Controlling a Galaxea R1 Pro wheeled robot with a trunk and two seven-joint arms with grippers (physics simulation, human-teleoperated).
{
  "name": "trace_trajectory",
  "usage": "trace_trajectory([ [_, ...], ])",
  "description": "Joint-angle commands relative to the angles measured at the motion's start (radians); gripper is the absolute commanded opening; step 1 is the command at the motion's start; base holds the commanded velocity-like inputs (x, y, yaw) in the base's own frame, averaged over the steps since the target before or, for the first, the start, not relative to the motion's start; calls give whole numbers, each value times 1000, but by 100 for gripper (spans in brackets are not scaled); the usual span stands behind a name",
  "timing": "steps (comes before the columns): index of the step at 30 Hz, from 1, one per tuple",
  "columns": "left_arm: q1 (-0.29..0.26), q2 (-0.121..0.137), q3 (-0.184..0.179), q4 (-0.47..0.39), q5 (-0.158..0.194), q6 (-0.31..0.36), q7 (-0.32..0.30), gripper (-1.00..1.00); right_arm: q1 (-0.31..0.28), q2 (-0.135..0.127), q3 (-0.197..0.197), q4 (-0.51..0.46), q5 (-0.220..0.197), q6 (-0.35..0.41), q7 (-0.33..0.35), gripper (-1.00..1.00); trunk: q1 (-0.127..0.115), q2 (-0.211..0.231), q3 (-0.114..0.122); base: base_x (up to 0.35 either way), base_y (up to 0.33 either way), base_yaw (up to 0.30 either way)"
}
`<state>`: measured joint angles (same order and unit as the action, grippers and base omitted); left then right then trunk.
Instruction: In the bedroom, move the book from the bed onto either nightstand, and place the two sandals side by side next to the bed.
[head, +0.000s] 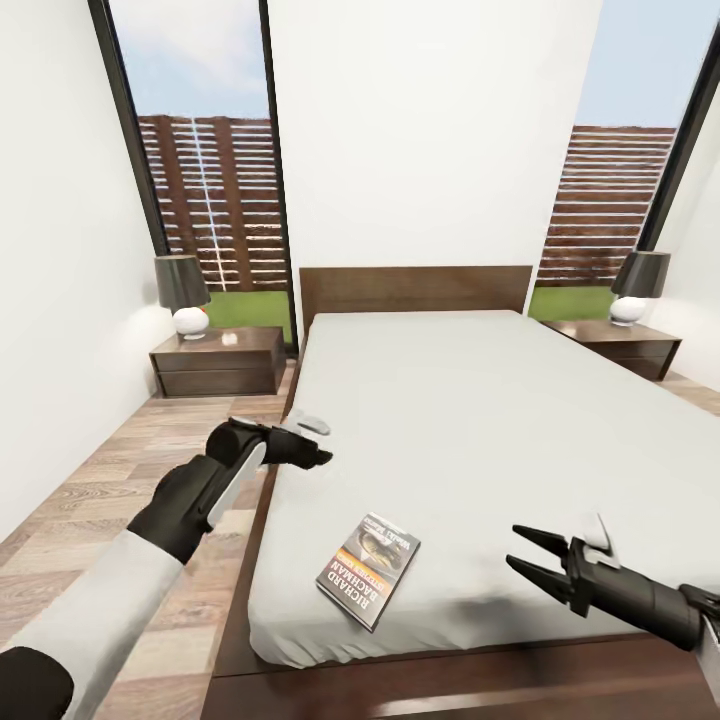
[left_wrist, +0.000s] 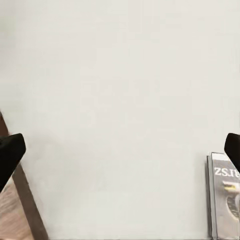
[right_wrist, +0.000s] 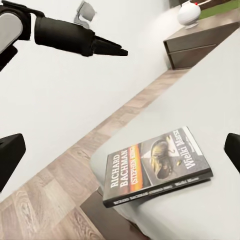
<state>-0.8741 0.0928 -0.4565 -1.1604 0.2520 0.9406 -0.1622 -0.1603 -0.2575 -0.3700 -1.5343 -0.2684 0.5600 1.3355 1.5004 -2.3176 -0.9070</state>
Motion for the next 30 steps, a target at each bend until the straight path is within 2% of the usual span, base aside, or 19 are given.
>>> trace_trajectory([
  [1,-25,25,0,-9,5,30,2,100,-1,0,1,5,-3,2,2,100,0,0,-1,0,0,0],
  [6,-111,137,0,-42,1,103,15,100,-2,0,7,21,-4,-28,1,100,0,0,-1,0,0,0],
  [11,-153,215,1,-65,0,107,20,100,-3,-1,8,27,-4,-38,1,100,0,0,-1,0,0,0],
  [12,-162,240,1,-86,0,107,21,100,-3,-1,8,28,-4,-40,2,100,0,0,-1,0,0,0],
  [14,-170,269,3,-131,-1,107,23,100,-3,-2,8,29,-5,-41,2,100,0,0,-1,-56,0,0],
  [23,-174,342,31,-199,-3,107,24,100,-4,-4,8,30,-5,-43,2,100,0,0,-1,-101,0,0],
  [30,-172,383,37,-215,-5,107,23,100,-4,-4,7,30,-5,-43,1,100,-27,49,21,-18,0,0],
])
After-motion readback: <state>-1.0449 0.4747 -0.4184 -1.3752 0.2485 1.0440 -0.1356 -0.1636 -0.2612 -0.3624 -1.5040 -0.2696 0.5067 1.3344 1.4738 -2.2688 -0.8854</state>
